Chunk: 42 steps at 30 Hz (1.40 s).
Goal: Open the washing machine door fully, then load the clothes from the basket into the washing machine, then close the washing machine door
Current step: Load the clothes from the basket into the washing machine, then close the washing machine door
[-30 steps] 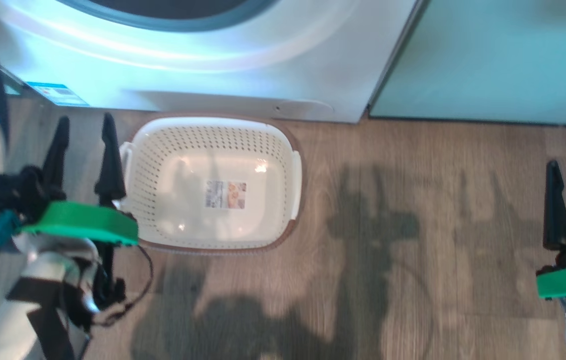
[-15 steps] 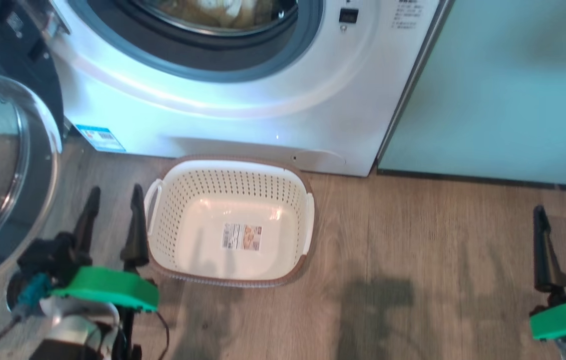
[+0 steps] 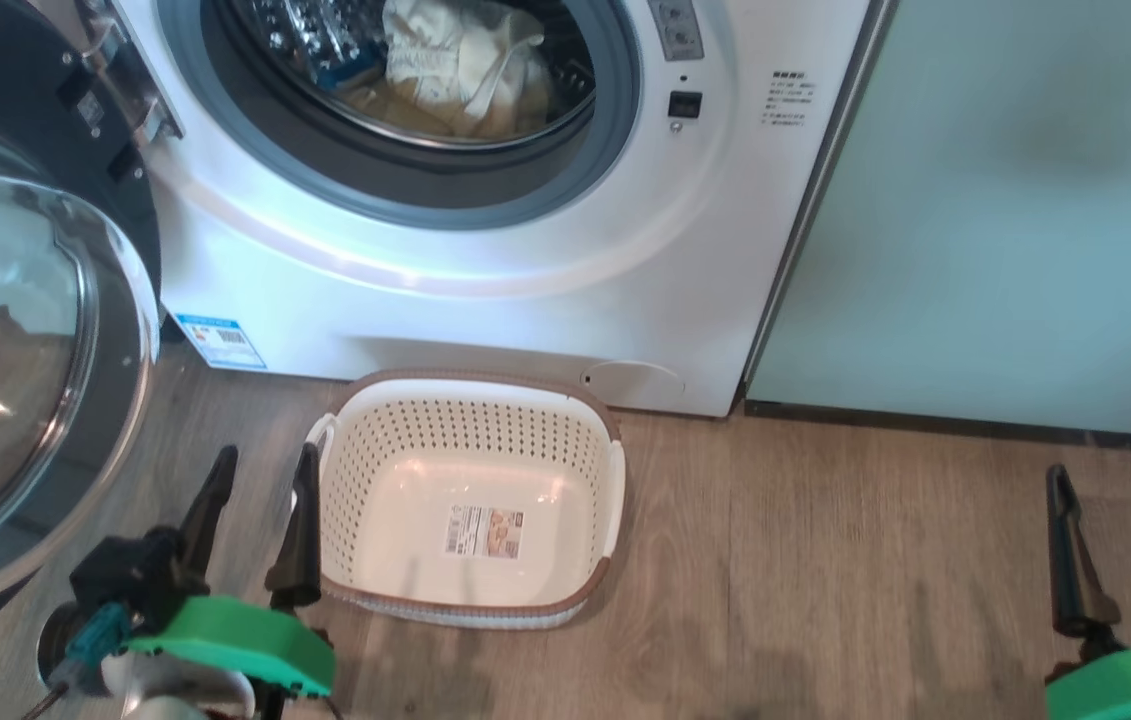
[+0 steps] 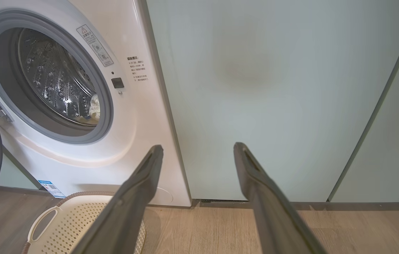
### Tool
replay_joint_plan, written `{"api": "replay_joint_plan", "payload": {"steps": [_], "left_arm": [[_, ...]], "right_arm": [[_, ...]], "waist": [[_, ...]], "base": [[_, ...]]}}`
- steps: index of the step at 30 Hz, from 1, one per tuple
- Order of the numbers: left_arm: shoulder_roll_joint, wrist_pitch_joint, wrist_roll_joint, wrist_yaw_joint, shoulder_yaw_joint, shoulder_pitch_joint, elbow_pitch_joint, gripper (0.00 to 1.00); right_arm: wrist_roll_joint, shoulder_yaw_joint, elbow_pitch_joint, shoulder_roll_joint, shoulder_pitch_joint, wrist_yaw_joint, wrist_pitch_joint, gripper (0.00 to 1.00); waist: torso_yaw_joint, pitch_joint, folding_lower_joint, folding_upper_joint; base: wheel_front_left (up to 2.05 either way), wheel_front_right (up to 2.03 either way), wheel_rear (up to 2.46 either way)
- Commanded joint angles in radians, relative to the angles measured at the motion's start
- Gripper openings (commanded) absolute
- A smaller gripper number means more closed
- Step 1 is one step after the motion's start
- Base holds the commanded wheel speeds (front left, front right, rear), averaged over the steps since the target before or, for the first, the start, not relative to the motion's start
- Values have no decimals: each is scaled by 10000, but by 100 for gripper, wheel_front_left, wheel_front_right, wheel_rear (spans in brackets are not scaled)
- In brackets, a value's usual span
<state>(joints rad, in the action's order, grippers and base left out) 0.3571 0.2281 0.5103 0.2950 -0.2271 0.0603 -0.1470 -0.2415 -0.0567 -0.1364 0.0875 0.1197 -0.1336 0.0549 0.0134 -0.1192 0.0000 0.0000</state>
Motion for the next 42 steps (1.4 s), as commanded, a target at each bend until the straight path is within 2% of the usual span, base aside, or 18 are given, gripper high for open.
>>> {"api": "replay_joint_plan", "payload": {"steps": [1,28,35,42], "left_arm": [[268,-7,-72,74,431,-141,-364,100],[496,-141,-362,268,209,-24,-514,100],[507,-86,-543,370,135,-47,-457,100],[560,-152,-616,367,14,-131,-412,100]], "right_arm": [[102,147,-430,81,-19,29,-67,100],[201,113,-686,-27,291,29,-312,100],[204,99,-665,-29,312,29,-322,100],[206,111,-689,-42,303,29,-319,100]], "waist": [[38,160,0,0],[155,427,0,0],[141,522,0,0],[79,552,0,0]], "base": [[0,0,0],[-2,0,1],[-94,60,34],[-193,175,19]]}}
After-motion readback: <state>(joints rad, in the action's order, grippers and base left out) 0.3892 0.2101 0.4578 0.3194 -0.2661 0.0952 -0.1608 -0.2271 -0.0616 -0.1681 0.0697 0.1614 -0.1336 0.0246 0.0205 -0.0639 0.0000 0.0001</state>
